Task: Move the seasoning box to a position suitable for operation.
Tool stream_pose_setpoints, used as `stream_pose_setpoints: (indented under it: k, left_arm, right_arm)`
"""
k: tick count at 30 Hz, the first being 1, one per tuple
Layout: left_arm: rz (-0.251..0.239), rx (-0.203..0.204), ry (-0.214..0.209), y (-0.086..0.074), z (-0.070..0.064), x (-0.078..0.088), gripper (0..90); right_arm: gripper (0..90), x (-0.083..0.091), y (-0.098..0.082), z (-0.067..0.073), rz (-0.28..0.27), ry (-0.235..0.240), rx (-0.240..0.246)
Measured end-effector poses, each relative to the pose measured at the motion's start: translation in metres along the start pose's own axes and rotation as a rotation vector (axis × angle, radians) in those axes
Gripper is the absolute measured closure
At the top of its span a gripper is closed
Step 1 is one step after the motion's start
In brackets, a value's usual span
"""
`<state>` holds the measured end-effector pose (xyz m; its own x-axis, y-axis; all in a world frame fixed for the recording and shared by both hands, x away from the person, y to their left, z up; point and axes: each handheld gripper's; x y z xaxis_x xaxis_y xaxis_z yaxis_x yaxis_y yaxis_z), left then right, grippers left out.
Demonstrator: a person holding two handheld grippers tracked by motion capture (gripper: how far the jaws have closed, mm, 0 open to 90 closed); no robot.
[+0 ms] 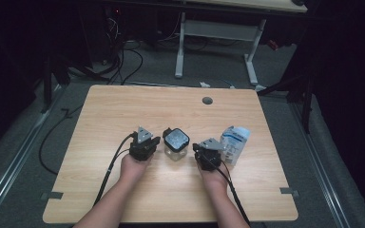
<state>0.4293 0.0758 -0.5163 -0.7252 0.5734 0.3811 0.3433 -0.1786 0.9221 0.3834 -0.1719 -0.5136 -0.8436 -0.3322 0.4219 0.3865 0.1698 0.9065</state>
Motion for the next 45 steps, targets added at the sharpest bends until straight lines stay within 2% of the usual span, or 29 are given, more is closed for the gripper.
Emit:
stream_pose_setpoints:
  k: [7,12,13,14,15,16,17,19,20,23,26,27,30,34,35,38,42,45]
  left_arm:
    - [-0.011,0.012,0.011,0.000,0.003,0.005,90.0]
    - [-0.010,0.018,0.023,-0.001,0.007,0.008,90.0]
    - [-0.011,0.018,0.025,-0.001,0.009,0.009,90.0]
    - [-0.012,0.021,0.026,-0.001,0.010,0.011,90.0]
    - [-0.014,0.025,0.025,-0.002,0.013,0.013,90.0]
    - [-0.015,0.025,0.025,-0.002,0.014,0.014,90.0]
    - [-0.015,0.016,0.033,-0.003,0.016,0.016,90.0]
    - [-0.013,0.027,0.037,-0.005,0.019,0.018,90.0]
    - [-0.014,0.032,0.036,-0.005,0.020,0.019,90.0]
    - [-0.016,0.038,0.040,-0.007,0.023,0.023,90.0]
    - [-0.015,0.037,0.039,-0.008,0.023,0.025,90.0]
    - [-0.014,0.033,0.039,-0.009,0.023,0.028,90.0]
    - [-0.010,0.034,0.037,-0.010,0.023,0.029,90.0]
    - [0.007,0.030,0.029,-0.014,0.017,0.030,90.0]
    - [0.007,0.034,0.027,-0.014,0.016,0.028,90.0]
    - [0.005,0.043,0.031,-0.012,0.016,0.024,90.0]
    - [0.004,0.040,0.030,-0.011,0.016,0.025,90.0]
    - [0.011,0.038,0.034,-0.012,0.017,0.026,90.0]
  right_arm:
    - [89.5,-0.011,0.005,-0.004,-0.013,0.005,0.006]
    - [89.6,-0.018,0.014,-0.003,-0.047,0.047,0.011]
    - [89.7,-0.019,0.016,-0.003,-0.062,0.076,-0.003]
    - [89.7,-0.019,0.016,-0.003,-0.062,0.076,-0.003]
    - [89.9,-0.016,0.015,-0.001,-0.062,0.105,0.008]
    - [89.9,-0.016,0.015,-0.001,-0.062,0.105,0.008]
    - [89.9,-0.012,0.013,0.005,-0.061,0.130,0.027]
    - [89.9,-0.011,0.012,0.008,-0.061,0.141,0.035]
    - [89.8,-0.006,0.009,0.017,-0.068,0.170,0.053]
    - [89.8,-0.004,0.006,0.027,-0.068,0.203,0.066]
    - [89.9,-0.003,0.007,0.030,-0.073,0.178,0.078]
    - [89.9,-0.001,0.012,0.027,-0.097,0.171,0.043]
    - [89.9,0.000,0.025,0.026,-0.124,0.172,0.037]
    - [89.7,-0.004,0.042,0.031,-0.154,0.184,0.025]
    - [89.6,-0.011,0.050,0.035,-0.155,0.189,0.016]
    - [89.6,-0.024,0.056,0.039,-0.134,0.177,0.026]
    - [89.9,-0.037,0.062,0.036,-0.106,0.166,0.018]
    - [90.0,-0.043,0.066,0.038,-0.081,0.163,0.029]
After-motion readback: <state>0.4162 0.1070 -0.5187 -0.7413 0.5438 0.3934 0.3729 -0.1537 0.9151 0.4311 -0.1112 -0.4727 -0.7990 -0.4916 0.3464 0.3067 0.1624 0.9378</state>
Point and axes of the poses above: each handheld gripper's, and its own axes: x roughly backward along the jaws, y roughly out of its top, z roughly to its left, and after that the axes turned 8 degrees about -z, right-handed
